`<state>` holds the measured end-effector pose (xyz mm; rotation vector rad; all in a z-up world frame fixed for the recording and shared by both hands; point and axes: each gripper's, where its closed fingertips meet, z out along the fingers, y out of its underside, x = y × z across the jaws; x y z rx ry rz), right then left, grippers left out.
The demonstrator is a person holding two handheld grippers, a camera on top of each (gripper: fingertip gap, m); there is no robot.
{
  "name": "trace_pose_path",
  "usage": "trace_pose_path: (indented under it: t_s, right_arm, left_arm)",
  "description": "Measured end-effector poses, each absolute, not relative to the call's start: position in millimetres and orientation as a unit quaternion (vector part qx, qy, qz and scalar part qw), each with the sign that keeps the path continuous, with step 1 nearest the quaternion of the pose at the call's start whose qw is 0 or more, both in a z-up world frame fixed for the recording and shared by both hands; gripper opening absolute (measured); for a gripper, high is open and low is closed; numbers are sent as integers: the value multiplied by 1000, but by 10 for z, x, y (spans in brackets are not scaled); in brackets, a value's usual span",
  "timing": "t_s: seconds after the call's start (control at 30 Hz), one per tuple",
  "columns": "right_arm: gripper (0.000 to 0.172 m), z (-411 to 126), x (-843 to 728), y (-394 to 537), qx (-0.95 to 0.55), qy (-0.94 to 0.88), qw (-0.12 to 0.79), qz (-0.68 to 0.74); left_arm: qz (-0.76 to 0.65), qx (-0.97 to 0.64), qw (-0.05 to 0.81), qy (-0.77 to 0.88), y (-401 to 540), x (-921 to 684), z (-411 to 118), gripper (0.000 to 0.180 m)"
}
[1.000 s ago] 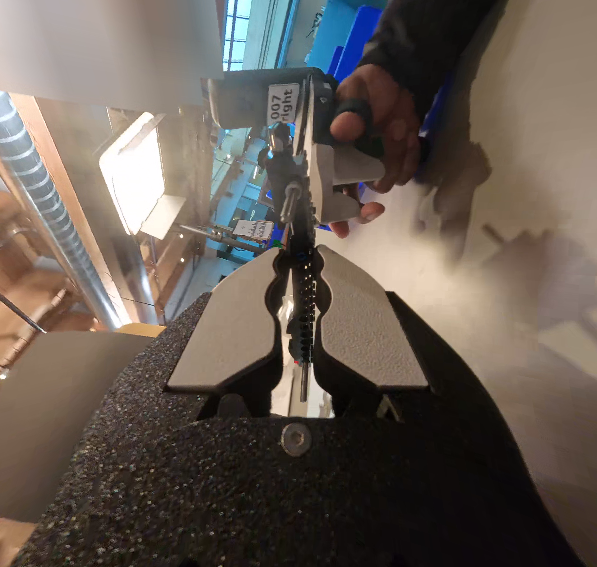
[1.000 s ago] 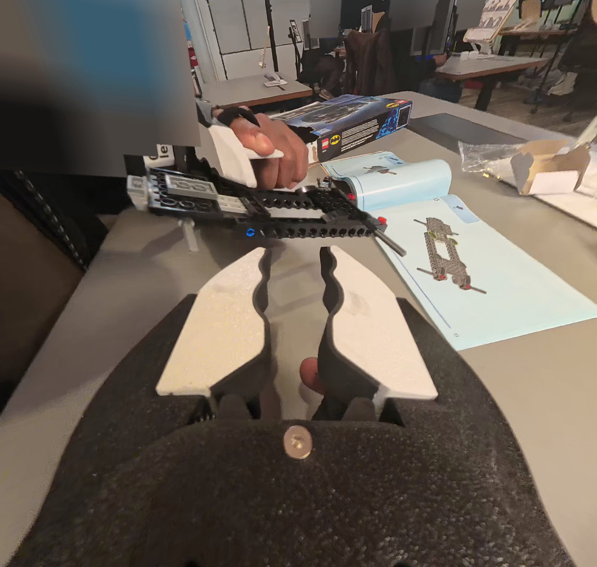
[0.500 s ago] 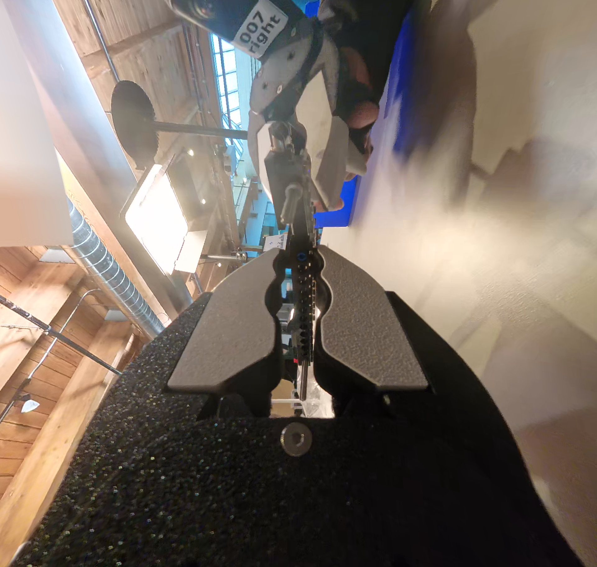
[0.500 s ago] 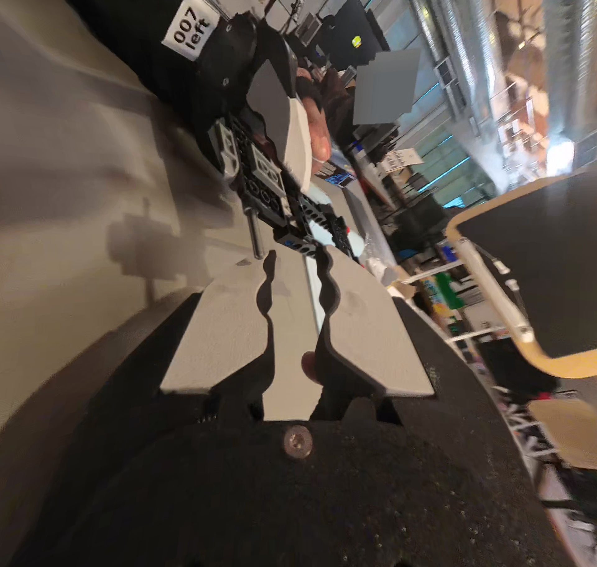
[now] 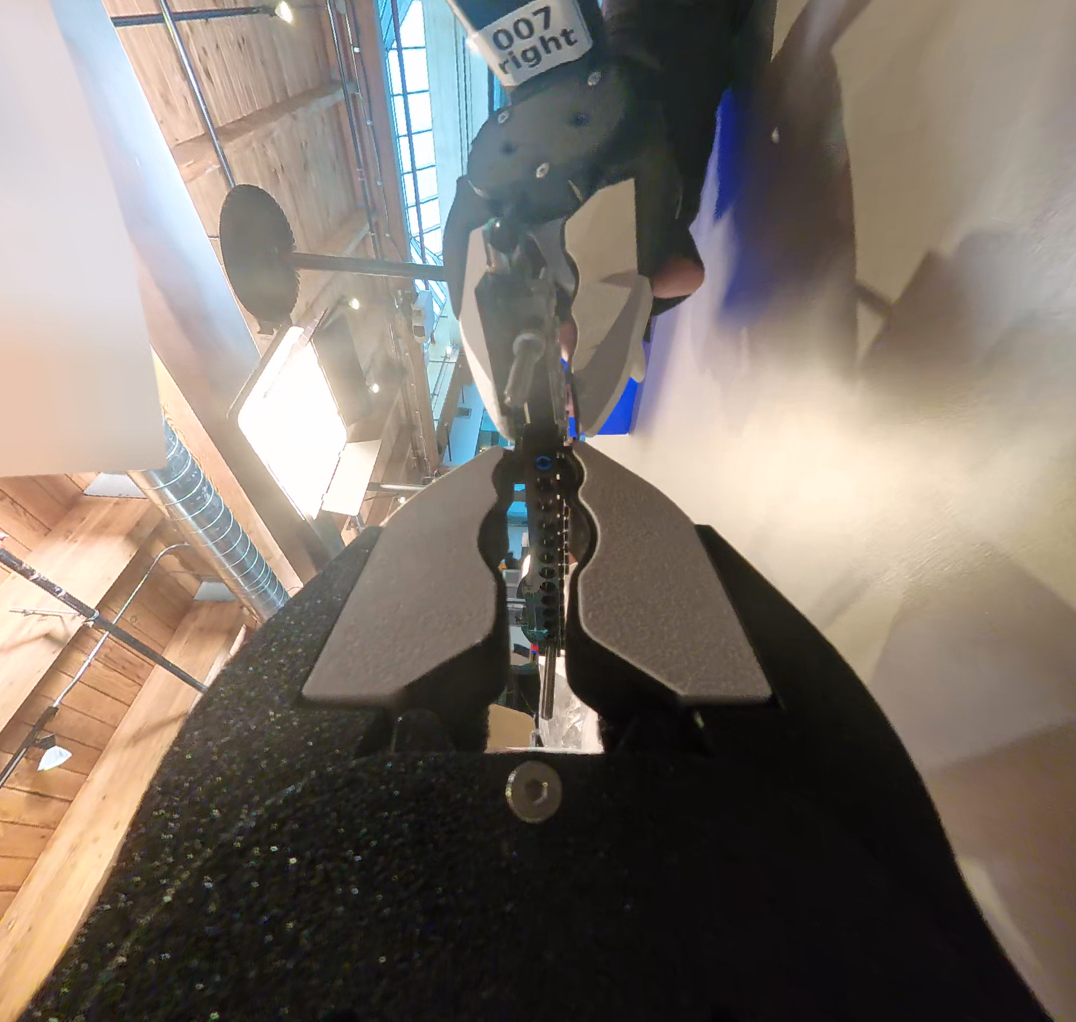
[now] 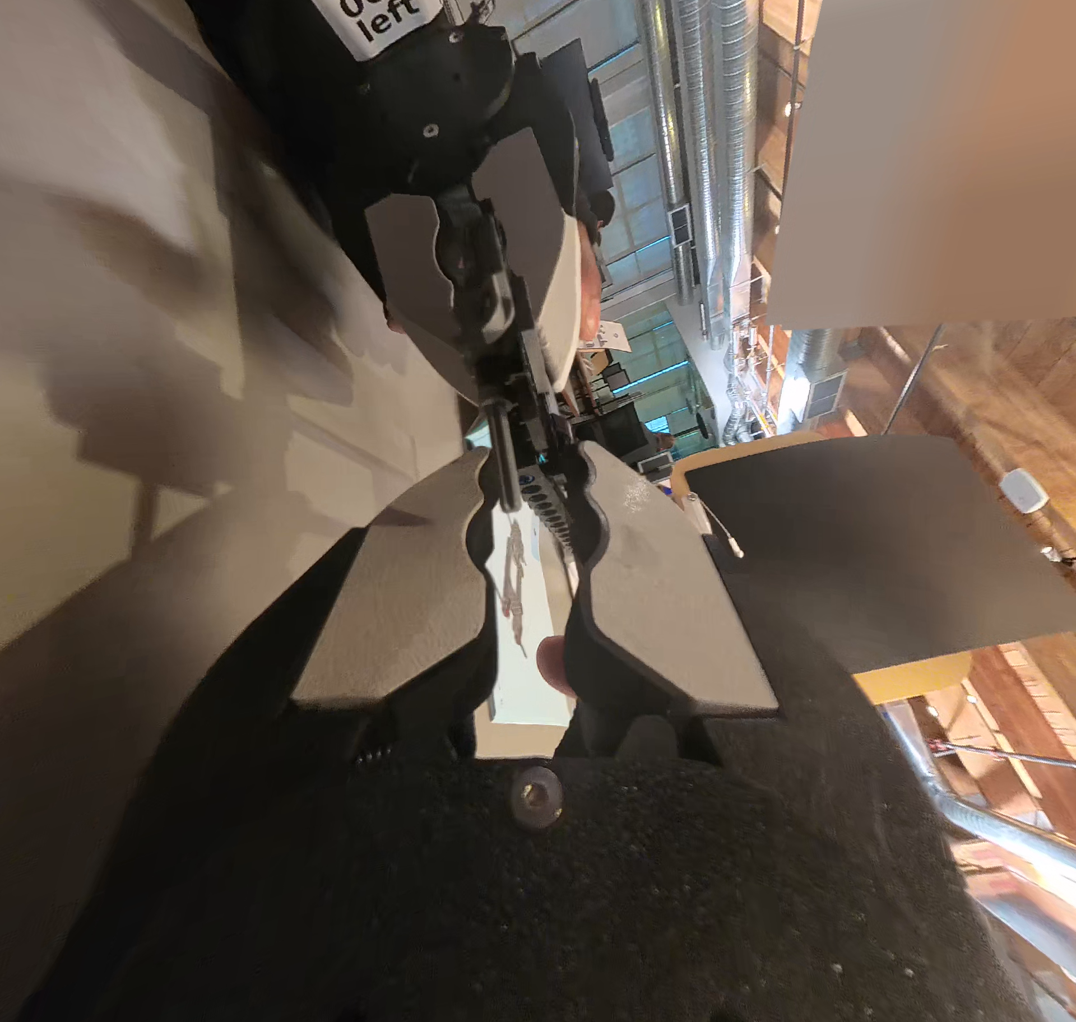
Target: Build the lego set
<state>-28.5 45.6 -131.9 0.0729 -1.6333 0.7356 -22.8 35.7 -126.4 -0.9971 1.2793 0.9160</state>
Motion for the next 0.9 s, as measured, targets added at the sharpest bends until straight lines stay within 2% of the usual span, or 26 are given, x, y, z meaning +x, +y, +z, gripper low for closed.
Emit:
trace_pose_path:
  t_s: [0.37,0.63,0.8,0.9]
  right_arm:
    - [18,-1268,-288,473,39,-698,652,292]
    - [18,-1268,-323,544,43,-692,673,258]
    - [18,-1213,-344,631,43,-679,696,231]
    - [18,-1178,-352,666,50,-667,712,213]
  left_arm:
    - [383,-454,621,512,375,-266,-1240,17]
    - [331,-518,649,448,424,-470,-1216,35]
    - [201,-615,678,350,452,-746,-1153,35]
    - [18,-690,674,263,471,-807,-1164,33]
